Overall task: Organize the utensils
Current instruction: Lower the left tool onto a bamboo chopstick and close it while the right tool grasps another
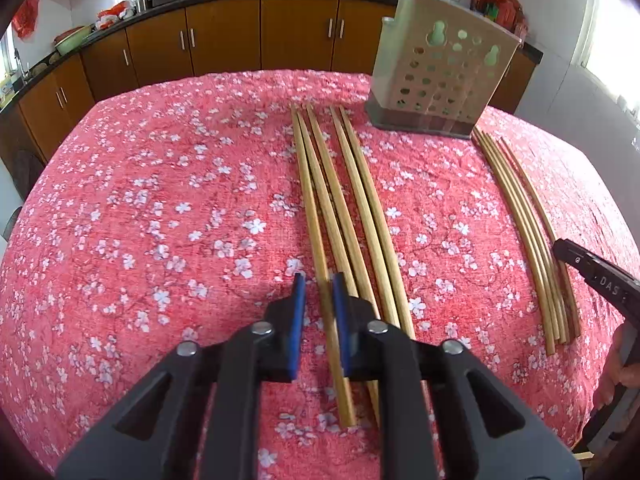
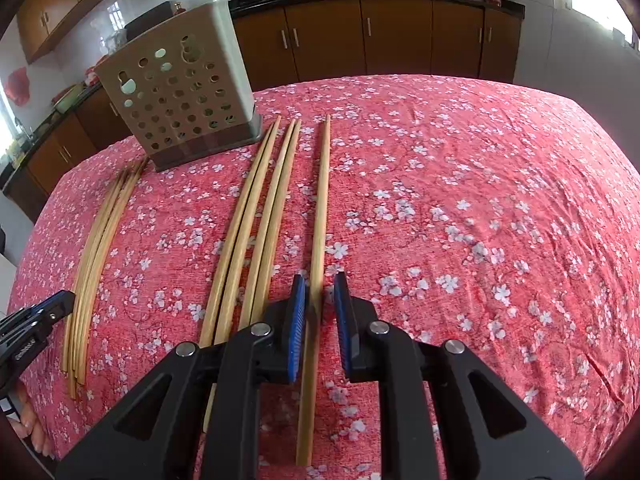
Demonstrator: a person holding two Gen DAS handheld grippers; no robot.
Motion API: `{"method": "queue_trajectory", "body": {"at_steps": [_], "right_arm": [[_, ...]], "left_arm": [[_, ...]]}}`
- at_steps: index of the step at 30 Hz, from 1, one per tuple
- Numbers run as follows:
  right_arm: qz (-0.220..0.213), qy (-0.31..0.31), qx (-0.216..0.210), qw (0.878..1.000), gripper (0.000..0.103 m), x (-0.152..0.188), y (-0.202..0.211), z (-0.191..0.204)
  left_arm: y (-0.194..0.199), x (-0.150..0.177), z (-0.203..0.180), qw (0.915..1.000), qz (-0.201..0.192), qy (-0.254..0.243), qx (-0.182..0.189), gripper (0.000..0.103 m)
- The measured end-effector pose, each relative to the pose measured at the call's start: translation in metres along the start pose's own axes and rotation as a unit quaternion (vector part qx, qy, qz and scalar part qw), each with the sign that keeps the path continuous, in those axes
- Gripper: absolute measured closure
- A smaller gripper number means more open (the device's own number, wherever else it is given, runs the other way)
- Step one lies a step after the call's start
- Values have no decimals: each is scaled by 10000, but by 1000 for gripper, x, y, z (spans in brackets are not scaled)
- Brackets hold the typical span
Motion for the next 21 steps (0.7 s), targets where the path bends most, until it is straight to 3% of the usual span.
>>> {"method": "queue_trajectory", "body": {"at_steps": [4, 6, 15, 21], "right_arm": [[-44, 120, 23, 9999, 88, -1, -1, 0], [-84, 141, 62, 9998, 94, -2, -3, -2], [-226, -30, 187, 9996, 95, -20, -15, -26], [-236, -197, 138, 9994, 95, -27, -16, -39]], "left_arm": [[-5, -3, 1, 9999, -39, -84, -38, 94], [-9, -10, 7, 10000, -61, -25, -59, 94], [-18, -36, 59, 9986, -188, 271, -410, 95], [-16, -35, 64, 9991, -274, 259, -204, 94]]}}
Point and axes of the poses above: each gripper's, at about its wrist camera, not at the fingertips, and y roughly against the way its jaws point, z to its left, x to its underside, the point moved 10 cm from there along -y, roughly the way its jaws point, and after that the axes turned 6 degrees about y, right-handed, at the moved point
